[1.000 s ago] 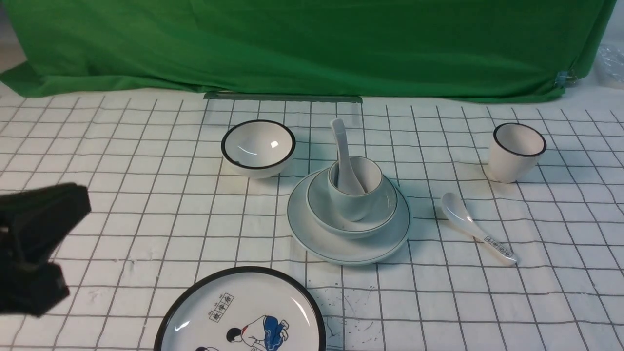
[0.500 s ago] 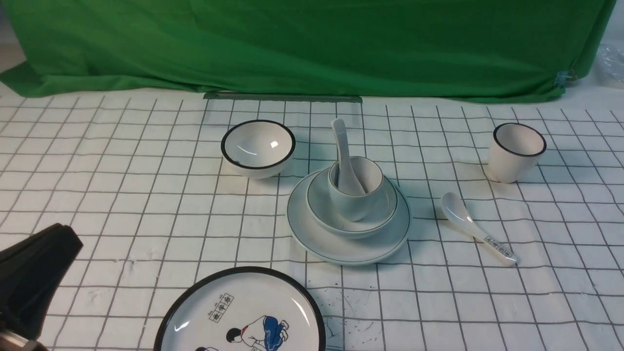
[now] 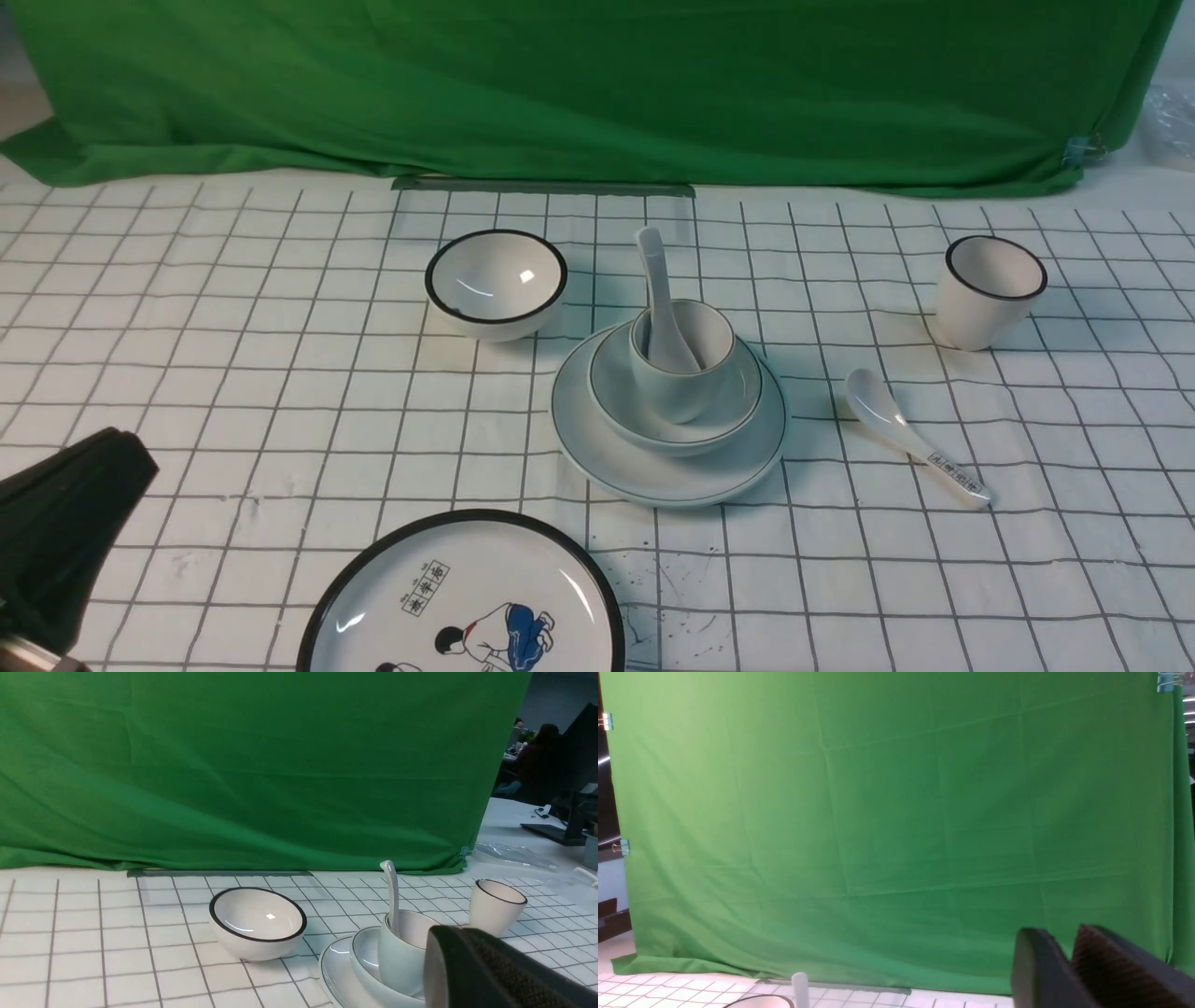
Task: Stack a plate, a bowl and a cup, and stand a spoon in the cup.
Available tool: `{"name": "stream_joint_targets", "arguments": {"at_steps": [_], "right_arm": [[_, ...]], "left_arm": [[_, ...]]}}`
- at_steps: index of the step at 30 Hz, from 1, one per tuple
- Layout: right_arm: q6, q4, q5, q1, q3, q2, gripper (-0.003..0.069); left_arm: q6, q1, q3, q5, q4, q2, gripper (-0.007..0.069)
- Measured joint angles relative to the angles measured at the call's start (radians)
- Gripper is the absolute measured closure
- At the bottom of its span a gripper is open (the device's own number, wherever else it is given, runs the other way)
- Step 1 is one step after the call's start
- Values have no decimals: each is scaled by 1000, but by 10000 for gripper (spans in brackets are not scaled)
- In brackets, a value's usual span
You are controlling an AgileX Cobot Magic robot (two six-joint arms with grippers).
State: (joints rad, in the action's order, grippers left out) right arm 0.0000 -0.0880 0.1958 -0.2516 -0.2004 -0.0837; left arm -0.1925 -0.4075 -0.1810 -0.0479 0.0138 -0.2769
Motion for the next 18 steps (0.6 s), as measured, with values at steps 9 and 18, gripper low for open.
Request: {"name": "stream_joint_targets", "arguments": {"at_steps": [9, 18], "right_arm": [[0, 0, 2, 0, 4, 0, 480], [5, 0, 3, 0, 6, 1, 459]], "left_arm": [[296, 304, 132, 48, -139, 203, 622], [301, 436, 188, 262, -158, 277, 622]]}}
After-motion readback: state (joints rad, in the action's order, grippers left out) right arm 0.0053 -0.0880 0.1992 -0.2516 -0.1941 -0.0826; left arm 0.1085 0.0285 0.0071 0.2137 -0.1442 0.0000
